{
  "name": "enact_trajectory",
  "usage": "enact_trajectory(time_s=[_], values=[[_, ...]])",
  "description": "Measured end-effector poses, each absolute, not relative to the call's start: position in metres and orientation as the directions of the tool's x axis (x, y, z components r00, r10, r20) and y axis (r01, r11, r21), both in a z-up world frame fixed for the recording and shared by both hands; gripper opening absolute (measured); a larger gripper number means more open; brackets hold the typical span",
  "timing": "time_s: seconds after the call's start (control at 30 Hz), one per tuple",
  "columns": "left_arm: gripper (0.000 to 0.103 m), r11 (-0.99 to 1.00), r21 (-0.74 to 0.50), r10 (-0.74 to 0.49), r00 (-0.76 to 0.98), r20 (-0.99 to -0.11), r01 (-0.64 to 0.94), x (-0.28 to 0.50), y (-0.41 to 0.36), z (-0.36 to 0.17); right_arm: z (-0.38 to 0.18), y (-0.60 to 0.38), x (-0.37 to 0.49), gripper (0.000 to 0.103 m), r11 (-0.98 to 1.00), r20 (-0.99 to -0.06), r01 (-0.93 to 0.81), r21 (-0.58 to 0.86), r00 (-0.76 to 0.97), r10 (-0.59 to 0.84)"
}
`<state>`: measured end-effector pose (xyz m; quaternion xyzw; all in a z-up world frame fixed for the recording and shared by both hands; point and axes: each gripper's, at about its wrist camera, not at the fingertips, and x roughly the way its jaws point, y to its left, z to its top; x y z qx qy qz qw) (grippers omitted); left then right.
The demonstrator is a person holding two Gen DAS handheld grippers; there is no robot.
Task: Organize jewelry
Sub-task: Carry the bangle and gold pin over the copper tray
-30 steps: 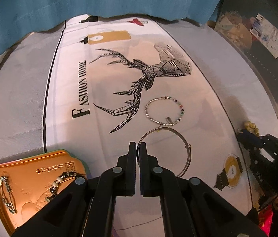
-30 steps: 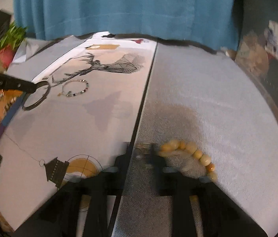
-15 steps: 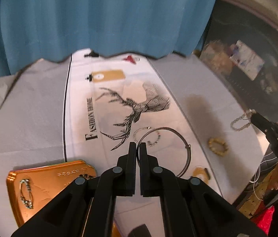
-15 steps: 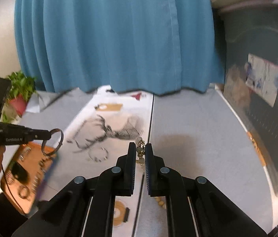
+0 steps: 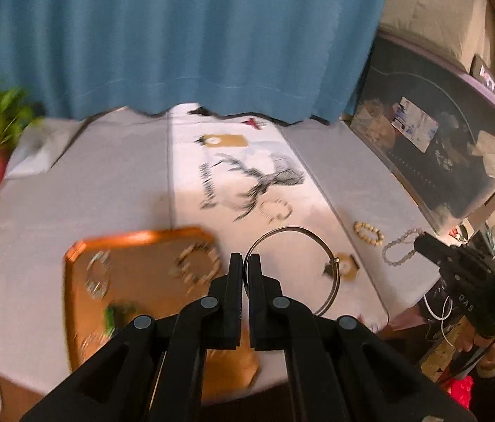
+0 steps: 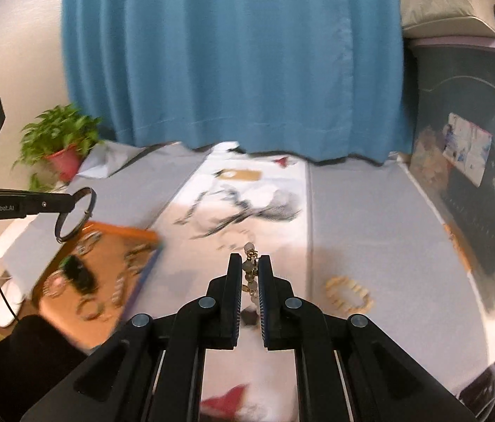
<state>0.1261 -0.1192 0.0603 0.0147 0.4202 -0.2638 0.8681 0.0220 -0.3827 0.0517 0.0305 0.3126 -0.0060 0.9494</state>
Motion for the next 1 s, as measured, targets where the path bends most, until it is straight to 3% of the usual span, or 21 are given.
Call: enact_trajectory(time_s=[0.37, 1.0], values=[[0.001, 0.942, -0.170, -0.312, 0.566, -0.763, 0.290, 0.059, 0.003, 0.029, 0.020, -0.260, -0.013, 0.009, 0.989, -0.646, -0.106, 0.107, 0.749, 0.150], [0.001, 0.952, -0.134, -0.276, 0.581, -0.765, 0.275, 0.095, 0.016, 0.002, 0.003, -0.182, 0.036, 0.009, 0.976, -0.686, -0.209, 0.066, 0.701, 0.196]])
